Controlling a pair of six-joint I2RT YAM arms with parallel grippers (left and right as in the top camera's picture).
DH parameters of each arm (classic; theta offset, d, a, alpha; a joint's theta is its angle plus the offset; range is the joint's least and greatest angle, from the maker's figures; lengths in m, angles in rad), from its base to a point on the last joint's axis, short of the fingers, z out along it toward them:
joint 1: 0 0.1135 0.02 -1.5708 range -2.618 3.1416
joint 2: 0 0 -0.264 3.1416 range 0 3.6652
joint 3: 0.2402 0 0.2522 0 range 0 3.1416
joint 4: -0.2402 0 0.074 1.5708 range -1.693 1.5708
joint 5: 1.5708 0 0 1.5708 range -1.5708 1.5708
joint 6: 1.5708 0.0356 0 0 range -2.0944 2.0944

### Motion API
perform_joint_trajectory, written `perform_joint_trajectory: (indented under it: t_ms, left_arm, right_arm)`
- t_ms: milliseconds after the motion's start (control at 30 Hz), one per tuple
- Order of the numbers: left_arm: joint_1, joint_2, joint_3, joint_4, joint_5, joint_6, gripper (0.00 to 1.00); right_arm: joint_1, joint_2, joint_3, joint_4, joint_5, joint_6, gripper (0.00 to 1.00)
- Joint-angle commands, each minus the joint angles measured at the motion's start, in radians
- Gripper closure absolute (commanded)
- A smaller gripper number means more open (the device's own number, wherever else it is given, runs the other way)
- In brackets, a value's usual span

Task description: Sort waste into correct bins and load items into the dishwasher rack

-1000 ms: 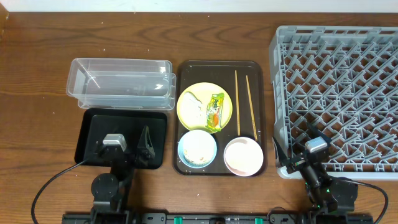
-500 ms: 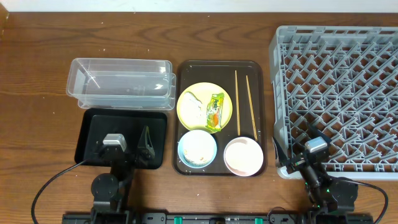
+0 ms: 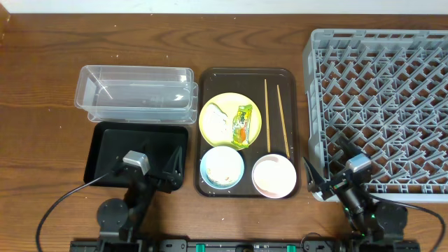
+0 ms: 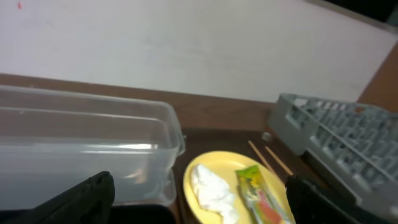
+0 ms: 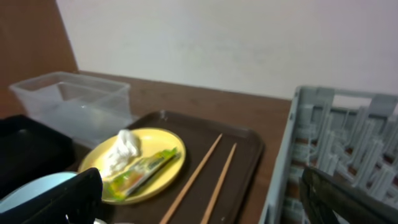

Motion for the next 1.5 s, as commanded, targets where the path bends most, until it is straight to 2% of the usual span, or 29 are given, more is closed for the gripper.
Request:
perform_joint_trajectory:
  t_ms: [0, 167, 367, 500, 600, 700, 800, 867, 967, 1100, 1333, 1467]
  left_arm:
    - [0.004, 0.076, 0.164, -0.078, 0.051, -0.017, 0.09]
    - [0.004, 0.365, 0.466, -0.375, 0.079, -0.016, 0.09]
    - [0.003, 0.769, 0.900, -0.758, 0.109, -0.016, 0.09]
    - [0.003, 0.922, 1.068, -0.867, 0.204, -0.036, 0.09]
    - [-0.004, 0.988, 1.081, -0.818, 0.278, -0.035, 0.09]
    - [-0.059, 1.065, 1.081, -0.821, 0.229, -0.035, 0.10]
    - [-0.164, 1.158, 1.081, -0.811, 0.084, -0.036, 0.11]
    - [-0.260, 1.236, 1.081, -0.787, -0.047, -0.036, 0.15]
    - [-0.391, 1.357, 1.081, -0.744, -0.259, -0.036, 0.15]
    - [-0.478, 1.513, 1.081, -0.685, -0.500, -0.059, 0.20]
    - [-0.478, 1.752, 1.081, -0.555, -0.518, -0.089, 0.27]
    - [-0.479, 1.827, 1.081, -0.494, -0.503, -0.088, 0.30]
  right_arm:
    - [-0.008, 0.032, 0.168, -0.086, -0.020, 0.036, 0.01]
    - [-0.008, 0.219, 0.455, -0.353, -0.008, -0.024, 0.01]
    - [-0.008, 0.537, 0.789, -0.657, 0.013, -0.125, 0.01]
    - [-0.008, 0.672, 0.896, -0.729, -0.015, -0.093, 0.01]
    - [-0.008, 0.721, 0.919, -0.761, -0.105, -0.047, 0.01]
    - [-0.008, 0.745, 0.919, -0.790, -0.186, -0.037, 0.01]
    - [-0.008, 0.753, 0.919, -0.788, -0.189, -0.037, 0.01]
    - [-0.008, 0.753, 0.919, -0.779, -0.188, -0.037, 0.01]
    - [-0.008, 0.753, 0.919, -0.777, -0.186, -0.028, 0.01]
    - [-0.008, 0.753, 0.918, -0.782, -0.187, -0.002, 0.01]
    - [-0.008, 0.753, 0.918, -0.790, -0.187, 0.005, 0.01]
    - [-0.008, 0.753, 0.918, -0.805, -0.186, 0.005, 0.01]
